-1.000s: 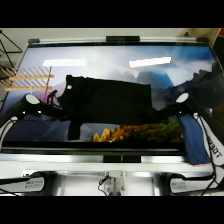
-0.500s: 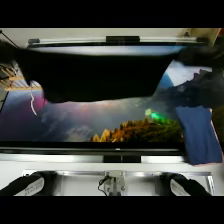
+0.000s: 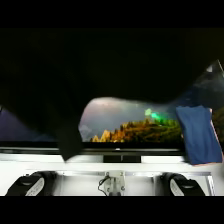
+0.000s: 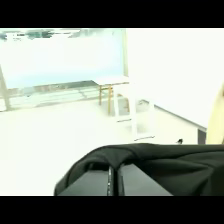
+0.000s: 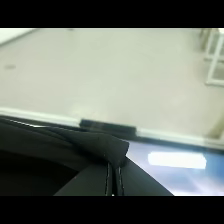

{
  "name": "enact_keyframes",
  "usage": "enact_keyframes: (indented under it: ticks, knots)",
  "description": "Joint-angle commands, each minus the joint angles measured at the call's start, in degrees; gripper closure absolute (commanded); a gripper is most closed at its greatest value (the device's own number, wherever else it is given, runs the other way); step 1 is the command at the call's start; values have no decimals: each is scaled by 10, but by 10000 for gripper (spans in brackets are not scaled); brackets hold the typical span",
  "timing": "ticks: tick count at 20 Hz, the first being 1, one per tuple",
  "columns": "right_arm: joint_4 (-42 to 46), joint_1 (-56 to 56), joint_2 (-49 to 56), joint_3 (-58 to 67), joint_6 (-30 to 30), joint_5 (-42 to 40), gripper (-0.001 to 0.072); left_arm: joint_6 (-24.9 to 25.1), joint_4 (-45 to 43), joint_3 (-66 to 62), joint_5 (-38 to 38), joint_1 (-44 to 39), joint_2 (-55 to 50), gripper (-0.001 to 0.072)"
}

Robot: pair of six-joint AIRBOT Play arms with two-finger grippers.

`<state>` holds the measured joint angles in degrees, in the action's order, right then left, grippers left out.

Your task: Fold the shirts.

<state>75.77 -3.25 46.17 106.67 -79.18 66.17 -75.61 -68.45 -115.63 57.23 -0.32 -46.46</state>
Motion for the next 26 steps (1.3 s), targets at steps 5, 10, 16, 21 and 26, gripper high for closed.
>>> enact_keyframes:
  ticks: [5, 10, 16, 21, 26]
  knots:
    - [73, 0, 125, -21, -12, 163, 645, 2, -43, 134, 64, 0, -37, 674]
    - [73, 0, 282, -137, -12, 83, 645, 19, -39, 305, 25, -1, -129, 674]
    - [41, 1, 454, -148, -170, -63, 645, 19, 3, 361, -105, -9, -327, 673]
    - [16, 18, 520, -148, -192, -61, 645, 11, 105, 361, -132, -14, -436, 673]
    - [-70, 41, 540, -137, -185, -16, 380, -35, 113, 341, 24, -1, -460, 349]
